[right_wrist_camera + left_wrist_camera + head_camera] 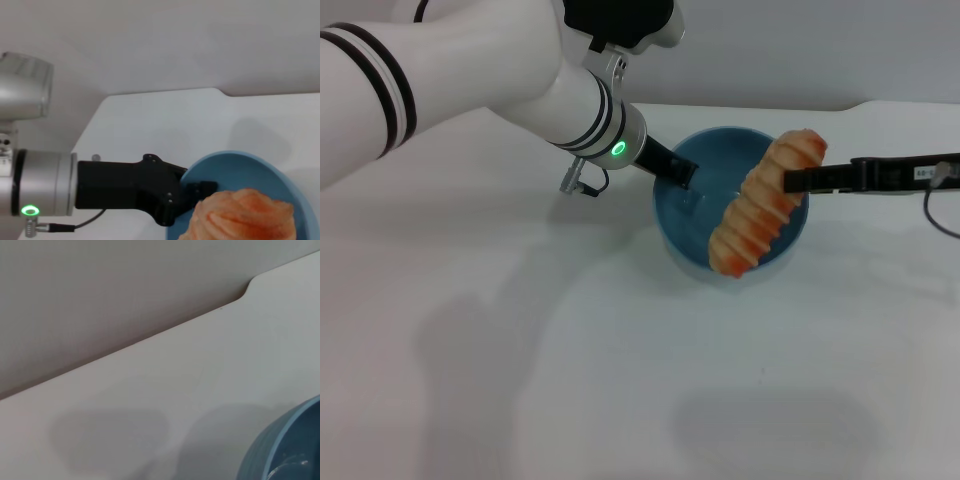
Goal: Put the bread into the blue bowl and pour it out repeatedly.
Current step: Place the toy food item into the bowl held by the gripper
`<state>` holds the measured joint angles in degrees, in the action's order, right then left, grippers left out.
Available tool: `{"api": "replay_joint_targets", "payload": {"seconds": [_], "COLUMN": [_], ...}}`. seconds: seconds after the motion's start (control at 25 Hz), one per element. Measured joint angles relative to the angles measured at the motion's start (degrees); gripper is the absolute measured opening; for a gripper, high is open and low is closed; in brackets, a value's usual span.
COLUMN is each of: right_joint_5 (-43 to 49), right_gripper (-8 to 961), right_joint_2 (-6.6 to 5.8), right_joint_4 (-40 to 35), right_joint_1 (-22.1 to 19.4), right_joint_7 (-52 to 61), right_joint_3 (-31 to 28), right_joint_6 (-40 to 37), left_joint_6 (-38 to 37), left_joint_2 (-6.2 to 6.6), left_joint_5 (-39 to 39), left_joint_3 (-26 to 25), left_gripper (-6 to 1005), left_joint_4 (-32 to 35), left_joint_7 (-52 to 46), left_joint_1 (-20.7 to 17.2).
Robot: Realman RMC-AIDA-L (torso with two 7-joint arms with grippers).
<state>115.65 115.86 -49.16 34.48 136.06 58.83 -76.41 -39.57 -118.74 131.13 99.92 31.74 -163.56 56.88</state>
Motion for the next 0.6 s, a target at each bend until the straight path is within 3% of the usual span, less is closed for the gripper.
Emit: {"api": "replay_joint_targets", "payload": {"seconds": [0.32,0.6], "right_joint_5": [0.62,7.56], "right_gripper": [553,554], "right_joint_2": [-0.36,-0.83], "right_joint_4": [-0.25,-0.99], "right_joint_1": [-0.61,-1.08], "right_joint_7": [-2.29,-0.16], "right_joint_3": [-5.63,-11.72], "right_joint_6": [-4.19,-9.21], "left_joint_6": [0.11,-0.11], "left_joint_2": [0.02,0.23], "left_joint_5": [0.0,0.0], "left_joint_3": [0.0,-0.26], "left_gripper": [0,0], "left_joint_4": [0.11,0.08], "left_joint_7": [0.0,0.0], "left_joint_1": [0.01,0.46]}}
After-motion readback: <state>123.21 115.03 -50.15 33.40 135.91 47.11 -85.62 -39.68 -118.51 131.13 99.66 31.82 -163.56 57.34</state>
